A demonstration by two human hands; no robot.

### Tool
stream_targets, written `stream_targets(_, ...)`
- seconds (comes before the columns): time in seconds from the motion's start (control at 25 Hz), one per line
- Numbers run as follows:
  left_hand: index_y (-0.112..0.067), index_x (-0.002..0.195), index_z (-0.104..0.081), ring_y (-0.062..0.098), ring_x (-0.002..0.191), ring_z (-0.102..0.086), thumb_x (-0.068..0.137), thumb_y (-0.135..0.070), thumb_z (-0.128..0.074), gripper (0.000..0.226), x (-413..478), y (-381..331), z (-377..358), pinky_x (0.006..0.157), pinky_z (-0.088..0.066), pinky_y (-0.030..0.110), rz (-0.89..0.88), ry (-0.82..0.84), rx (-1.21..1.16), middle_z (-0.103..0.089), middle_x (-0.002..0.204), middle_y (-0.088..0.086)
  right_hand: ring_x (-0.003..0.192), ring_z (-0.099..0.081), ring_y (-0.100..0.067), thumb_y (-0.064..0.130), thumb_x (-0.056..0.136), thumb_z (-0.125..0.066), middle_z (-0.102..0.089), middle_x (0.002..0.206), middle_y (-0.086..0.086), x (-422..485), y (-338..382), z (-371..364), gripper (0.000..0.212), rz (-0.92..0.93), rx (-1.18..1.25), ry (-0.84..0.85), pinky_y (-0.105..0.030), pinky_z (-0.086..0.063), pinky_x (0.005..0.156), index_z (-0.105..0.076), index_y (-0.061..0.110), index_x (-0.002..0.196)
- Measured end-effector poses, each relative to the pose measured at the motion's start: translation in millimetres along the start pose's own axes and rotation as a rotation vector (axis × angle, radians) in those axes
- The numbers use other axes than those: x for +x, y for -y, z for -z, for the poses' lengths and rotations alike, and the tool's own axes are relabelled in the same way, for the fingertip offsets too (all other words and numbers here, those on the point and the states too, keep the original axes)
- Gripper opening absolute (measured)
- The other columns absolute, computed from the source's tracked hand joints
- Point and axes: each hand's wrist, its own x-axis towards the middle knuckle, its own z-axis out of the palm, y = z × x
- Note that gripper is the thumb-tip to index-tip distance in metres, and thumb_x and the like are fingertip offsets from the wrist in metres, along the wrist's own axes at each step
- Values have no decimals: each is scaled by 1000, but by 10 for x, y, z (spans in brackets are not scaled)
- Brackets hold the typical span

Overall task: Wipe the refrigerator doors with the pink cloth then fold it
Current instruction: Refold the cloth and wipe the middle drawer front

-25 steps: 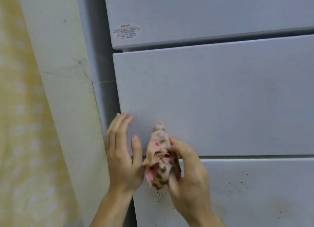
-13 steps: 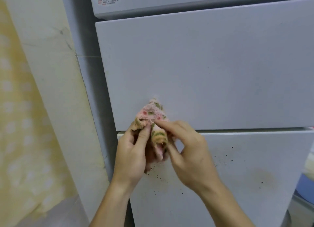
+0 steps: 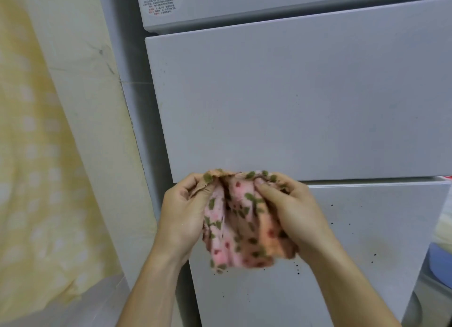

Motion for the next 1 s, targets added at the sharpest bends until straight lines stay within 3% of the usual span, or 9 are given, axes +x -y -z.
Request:
stream_targets(0.16, -4, 89, -72, 18, 81, -72, 105, -21, -59, 27, 31, -70, 140, 76, -53, 30, 10, -122, 66, -75, 89, 17, 82, -66, -29, 2, 94, -57, -71, 82, -8, 63, 99, 325, 27, -77, 18, -58, -41, -51, 82, -75, 16, 80)
stream_targets(0.32, -10, 93, -70, 18, 84, -78, 110, -29, -45, 36, 59, -162, 164, 80, -58, 41, 170, -101, -200, -79, 89, 4, 67, -59, -20, -1, 90, -53, -61, 68, 1, 76, 152, 597, 29, -6, -288, 0, -31, -47, 62, -68, 22, 80)
stream_targets(0.4, -7, 110, -71, 20, 82, -79, 112, -34, -42, 40, 50, -170, 105, 86, -62, 56, 221, -82, -260, -80, 98, 8, 71, -66, -18, 5, 88, -60, -70, 77, 11, 52, 152, 724, 28, -12, -534, 135, -39, -52, 66, -67, 32, 92)
stream_targets(0.44, -6, 116, -70, 21, 83, -80, 112, -35, -40, 42, 40, -166, 60, 87, -61, 60, 233, -65, -270, -80, 101, 10, 78, -70, -14, 10, 88, -65, -73, 88, 15, 43, 146, 768, 30, -56, -628, 223, -41, -57, 72, -65, 38, 100)
stream_targets(0.52, -9, 118, -71, 22, 100, -78, 113, -36, -38, 43, 24, -152, -21, 91, -59, 49, 239, -43, -285, -80, 109, 9, 89, -72, -2, 35, 87, -79, -74, 105, 18, 12, 127, 760, 36, -181, -758, 427, -35, -62, 84, -60, 46, 115)
stream_targets(0.64, -14, 119, -73, 20, 112, -75, 113, -39, -36, 45, 25, -102, -92, 100, -52, 43, 238, -12, -253, -79, 116, 6, 87, -75, -5, 80, 82, -62, -76, 108, 18, 22, 9, 626, 59, -352, -952, 699, -33, -60, 91, -61, 42, 127)
stream_targets(0.8, -11, 126, -71, 21, 114, -74, 112, -46, -32, 55, 38, -99, -97, 95, -53, 41, 237, -5, -272, -78, 120, 8, 110, -73, -10, 85, 81, -49, -70, 130, 9, 67, -372, 341, 86, -419, -800, 915, -39, -56, 106, -60, 26, 142)
stream_targets(0.92, -12, 129, -70, 20, 118, -72, 112, -48, -31, 56, 48, -108, -72, 102, -51, 43, 203, -15, -327, -77, 124, 6, 120, -69, -15, 70, 92, -58, -72, 131, 2, 61, -561, 177, 64, -412, -454, 819, -41, -51, 113, -68, 22, 133)
stream_targets(1.0, -12, 132, -68, 20, 120, -71, 112, -48, -30, 57, 60, -102, -48, 103, -50, 45, 164, -18, -354, -75, 127, 5, 112, -72, -19, 42, 103, -62, -77, 121, -5, 87, -544, 155, 34, -418, -207, 657, -39, -55, 107, -72, 16, 123)
